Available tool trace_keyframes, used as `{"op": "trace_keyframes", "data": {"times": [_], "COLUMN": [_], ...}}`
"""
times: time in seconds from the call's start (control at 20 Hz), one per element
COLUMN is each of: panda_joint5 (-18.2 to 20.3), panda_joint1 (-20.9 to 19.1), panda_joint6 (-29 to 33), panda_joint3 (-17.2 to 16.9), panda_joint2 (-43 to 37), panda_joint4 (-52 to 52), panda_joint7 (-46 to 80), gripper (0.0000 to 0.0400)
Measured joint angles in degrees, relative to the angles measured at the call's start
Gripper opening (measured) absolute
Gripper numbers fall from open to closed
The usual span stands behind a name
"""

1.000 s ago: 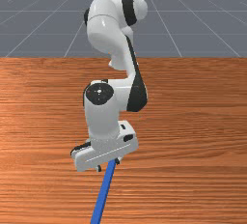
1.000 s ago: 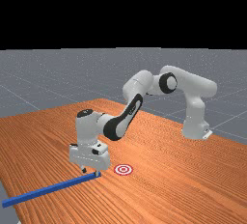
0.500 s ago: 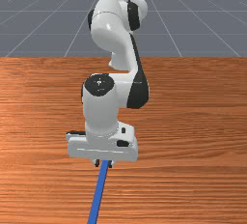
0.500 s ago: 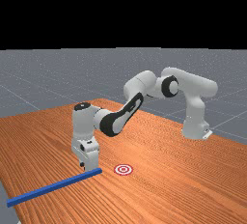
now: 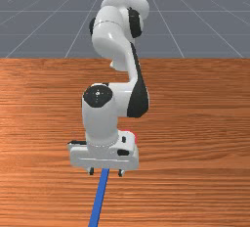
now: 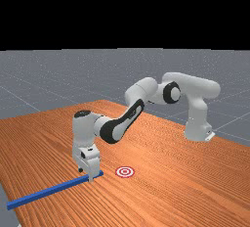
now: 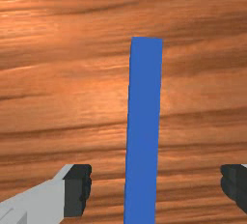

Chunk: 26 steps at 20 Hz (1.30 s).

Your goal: Pull the pivot to the target area

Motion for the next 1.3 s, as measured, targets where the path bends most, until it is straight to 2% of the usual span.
{"op": "trace_keyframes", "data": {"times": [0.3, 0.35, 0.4, 0.45, 0.55, 0.6, 0.65, 0.85, 0.9, 1.15, 1.3], "panda_joint5": [0.15, 0.15, 0.15, 0.15, 0.92, 0.26, 0.61, 0.63, 0.56, 0.28, -0.43], "panda_joint1": [0.25, 0.25, 0.25, 0.24, 0.29, 0.49, 0.94, 1.23, 0.89, -3.23, -4.76], "panda_joint6": [-0.38, -0.38, -0.38, -0.38, -1.66, -1.05, -2.57, -1.98, -0.15, 18.74, 23.13], "panda_joint3": [-0.01, -0.01, -0.02, -0.02, 0.57, -0.05, -0.26, -0.41, -0.43, -1.07, -0.59], "panda_joint2": [2.27, 2.29, 2.30, 2.30, 4.37, 3.70, 5.50, 4.77, 2.66, -18.41, -23.21], "panda_joint4": [2.45, 2.44, 2.43, 2.43, 6.06, 4.95, 8.38, 7.04, 3.14, -36.83, -46.38], "panda_joint7": [-0.32, -0.32, -0.32, -0.32, -1.25, -0.53, -0.89, 1.22, 2.23, 9.39, 7.97], "gripper": [0.0400, 0.0243, 0.0148, 0.0101, 0.0098, 0.0097, 0.0097, 0.0096, 0.0096, 0.0095, 0.0095]}}
